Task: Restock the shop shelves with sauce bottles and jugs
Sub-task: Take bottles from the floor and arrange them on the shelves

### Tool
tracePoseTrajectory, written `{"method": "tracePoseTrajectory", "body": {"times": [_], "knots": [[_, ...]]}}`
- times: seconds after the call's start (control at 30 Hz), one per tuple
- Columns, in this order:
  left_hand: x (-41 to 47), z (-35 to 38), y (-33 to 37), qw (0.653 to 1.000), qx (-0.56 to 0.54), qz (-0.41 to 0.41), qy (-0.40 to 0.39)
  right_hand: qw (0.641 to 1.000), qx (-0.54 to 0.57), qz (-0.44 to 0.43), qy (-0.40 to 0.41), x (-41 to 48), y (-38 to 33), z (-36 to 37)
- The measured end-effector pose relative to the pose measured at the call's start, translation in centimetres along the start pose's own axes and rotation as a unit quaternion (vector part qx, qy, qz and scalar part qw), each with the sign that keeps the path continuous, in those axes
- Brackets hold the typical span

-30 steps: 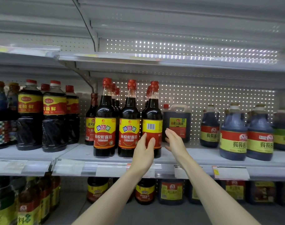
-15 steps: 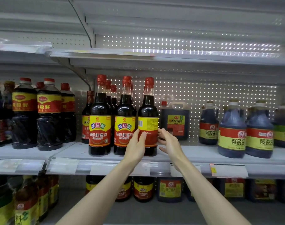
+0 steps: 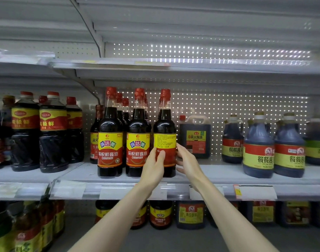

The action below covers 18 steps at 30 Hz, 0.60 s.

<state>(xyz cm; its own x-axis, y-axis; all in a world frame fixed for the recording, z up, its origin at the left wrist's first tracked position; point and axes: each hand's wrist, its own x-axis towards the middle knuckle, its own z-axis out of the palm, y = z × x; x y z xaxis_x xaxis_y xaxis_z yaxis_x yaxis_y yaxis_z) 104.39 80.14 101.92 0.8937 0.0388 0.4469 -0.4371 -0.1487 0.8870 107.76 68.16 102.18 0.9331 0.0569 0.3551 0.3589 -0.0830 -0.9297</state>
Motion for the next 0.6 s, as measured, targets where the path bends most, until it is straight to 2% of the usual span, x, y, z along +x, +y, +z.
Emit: {"method": "tracePoseTrajectory", "body": {"times": [0.07,0.23,0.33,0.6], "knots": [[0.2,-0.3,0.0,1.0,-0.01,-0.014,0.003,1.0,0.0,-0.001,0.006,-0.4,0.1,-0.4],[-0.9,0.8,-0.2,0.999,0.046,0.008,0.028,1.0,-0.006,0.003,0.011,0.6,0.0,-0.4],[-0.9,1.1,-0.2,0.999,0.037,0.009,0.025,1.0,0.001,0.017,-0.012,1.0,-0.4,0.2],[0.6,0.0,0.0,1.0,-0.002,-0.015,0.002,1.0,-0.001,0.0,0.006,-0.2,0.4,-0.5]]}}
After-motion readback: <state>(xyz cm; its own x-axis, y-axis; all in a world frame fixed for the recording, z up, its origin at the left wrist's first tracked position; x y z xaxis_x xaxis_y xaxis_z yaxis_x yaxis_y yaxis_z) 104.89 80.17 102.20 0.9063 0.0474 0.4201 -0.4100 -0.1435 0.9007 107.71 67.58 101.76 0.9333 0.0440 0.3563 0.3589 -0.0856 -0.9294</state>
